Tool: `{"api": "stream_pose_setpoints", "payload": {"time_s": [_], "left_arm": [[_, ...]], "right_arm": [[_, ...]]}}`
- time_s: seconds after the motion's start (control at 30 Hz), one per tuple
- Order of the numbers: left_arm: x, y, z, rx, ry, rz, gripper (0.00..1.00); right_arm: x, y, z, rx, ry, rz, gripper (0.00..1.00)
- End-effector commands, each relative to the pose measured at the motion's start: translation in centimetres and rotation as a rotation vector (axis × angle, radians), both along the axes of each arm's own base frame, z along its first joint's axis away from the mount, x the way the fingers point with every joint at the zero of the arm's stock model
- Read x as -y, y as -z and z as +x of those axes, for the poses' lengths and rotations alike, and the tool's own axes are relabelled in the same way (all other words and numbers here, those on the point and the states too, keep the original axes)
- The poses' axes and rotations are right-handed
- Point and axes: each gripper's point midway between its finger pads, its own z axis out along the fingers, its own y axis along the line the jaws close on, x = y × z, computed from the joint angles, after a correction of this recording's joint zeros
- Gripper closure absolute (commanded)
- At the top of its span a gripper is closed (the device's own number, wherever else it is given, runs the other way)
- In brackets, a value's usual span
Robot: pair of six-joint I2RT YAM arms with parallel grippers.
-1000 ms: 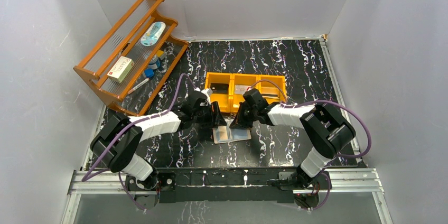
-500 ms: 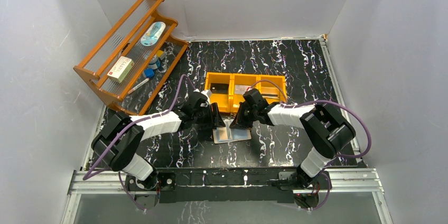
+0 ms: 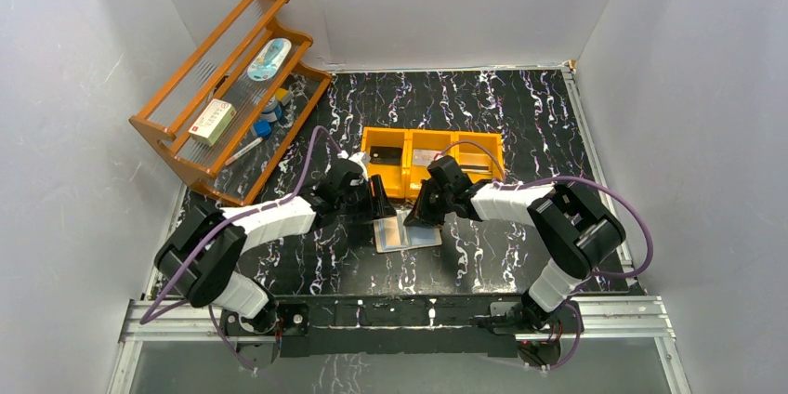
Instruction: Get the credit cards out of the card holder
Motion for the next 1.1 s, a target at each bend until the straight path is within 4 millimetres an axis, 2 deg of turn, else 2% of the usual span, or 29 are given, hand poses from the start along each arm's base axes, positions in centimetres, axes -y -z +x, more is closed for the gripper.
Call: {"api": "stream_pose_setpoints", "payload": {"time_s": [0.0, 0.07, 0.3, 0.4, 0.67, 0.9, 1.07], "left_arm": [[2.3, -1.4, 1.0, 0.035, 0.043, -0.099, 0.49], [2.3, -1.2, 0.9, 0.024, 0.032, -0.109, 0.49], [1.5, 1.5, 0.1, -0.051, 0.023, -0.05, 0.5], [0.6, 2.3, -0.3, -0.08, -0.001, 0.002, 0.51], [-0.7, 2.6, -0.6, -0.078, -0.027, 0.05, 0.51], [-0.1, 2.5, -0.6, -0.081, -0.005, 0.027, 0.51], [-0.1, 3.1, -1.0, -0.117, -0.004, 0.041, 0.51]], "right_arm": [[3.4, 3.3, -2.8, -0.109, -0.002, -0.162, 1.0], [3.4, 3.3, -2.7, -0.108, -0.002, -0.161, 1.0], [3.3, 3.2, -2.6, -0.106, 0.0, -0.158, 1.0], [3.4, 3.1, -2.6, -0.105, -0.001, -0.161, 1.0], [3.3, 3.3, -2.6, -0.112, -0.002, -0.163, 1.0], [3.3, 3.3, -2.6, -0.112, -0.001, -0.163, 1.0], [3.3, 3.3, -2.6, -0.111, -0.002, -0.164, 1.0]]}}
